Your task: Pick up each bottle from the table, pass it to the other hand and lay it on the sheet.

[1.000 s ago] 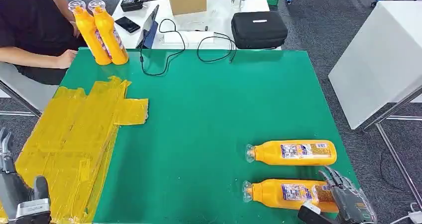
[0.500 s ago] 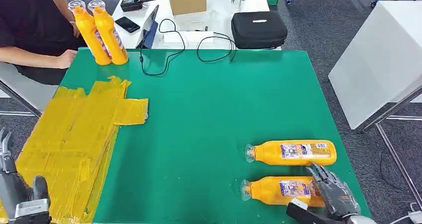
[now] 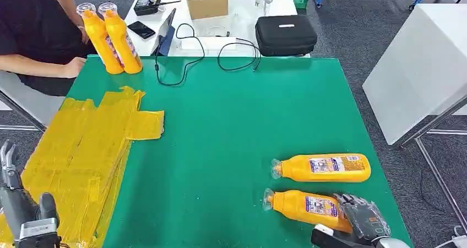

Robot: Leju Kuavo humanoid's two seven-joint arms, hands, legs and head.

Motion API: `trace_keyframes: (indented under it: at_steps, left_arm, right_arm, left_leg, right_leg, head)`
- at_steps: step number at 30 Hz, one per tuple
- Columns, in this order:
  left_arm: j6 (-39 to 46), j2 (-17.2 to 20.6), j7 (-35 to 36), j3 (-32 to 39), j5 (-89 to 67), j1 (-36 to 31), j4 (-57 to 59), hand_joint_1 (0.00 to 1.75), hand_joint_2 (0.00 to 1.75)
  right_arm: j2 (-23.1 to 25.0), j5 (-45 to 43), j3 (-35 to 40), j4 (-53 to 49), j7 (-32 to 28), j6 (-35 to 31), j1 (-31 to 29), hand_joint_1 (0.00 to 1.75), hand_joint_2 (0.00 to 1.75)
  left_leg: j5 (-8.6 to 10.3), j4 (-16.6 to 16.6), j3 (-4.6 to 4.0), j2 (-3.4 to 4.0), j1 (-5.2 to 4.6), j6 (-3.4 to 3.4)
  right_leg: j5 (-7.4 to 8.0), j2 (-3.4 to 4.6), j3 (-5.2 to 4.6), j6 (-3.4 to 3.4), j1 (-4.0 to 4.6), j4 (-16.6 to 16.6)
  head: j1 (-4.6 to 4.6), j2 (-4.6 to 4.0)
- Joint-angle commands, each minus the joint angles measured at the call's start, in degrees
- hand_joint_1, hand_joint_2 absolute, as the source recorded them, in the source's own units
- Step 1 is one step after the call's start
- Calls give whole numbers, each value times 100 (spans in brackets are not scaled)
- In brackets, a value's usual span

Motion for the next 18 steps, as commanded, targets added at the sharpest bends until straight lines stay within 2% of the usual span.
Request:
trace_keyframes:
  at_steps: [1,8,11,18]
  left_arm:
    - [5,132,17,-120,55,-102,320,0,0]
    - [52,192,17,-144,128,-111,327,0,0]
    - [-90,170,17,-100,224,-116,373,0,0]
    - [-99,171,17,-96,227,-118,375,0,0]
  right_arm:
    - [-122,-145,609,380,70,31,237,175,175]
    - [-471,-524,922,315,224,-59,141,175,175]
    - [-351,-874,784,343,35,-290,118,175,175]
    - [-326,-862,784,338,47,-290,89,175,175]
  left_leg:
    - [-2,-7,17,-15,10,-15]
    - [-8,-6,27,-14,9,-12]
    - [-8,-6,28,-15,8,-11]
    - [-9,-8,28,-13,9,-15]
  right_leg:
    - [-5,-22,27,-6,10,-14]
    - [-13,-23,37,-6,7,-12]
    - [-13,-21,38,-6,8,-13]
    - [-12,-18,41,-8,11,-16]
  head:
    - [0,0]
    - [0,0]
    - [0,0]
    - [0,0]
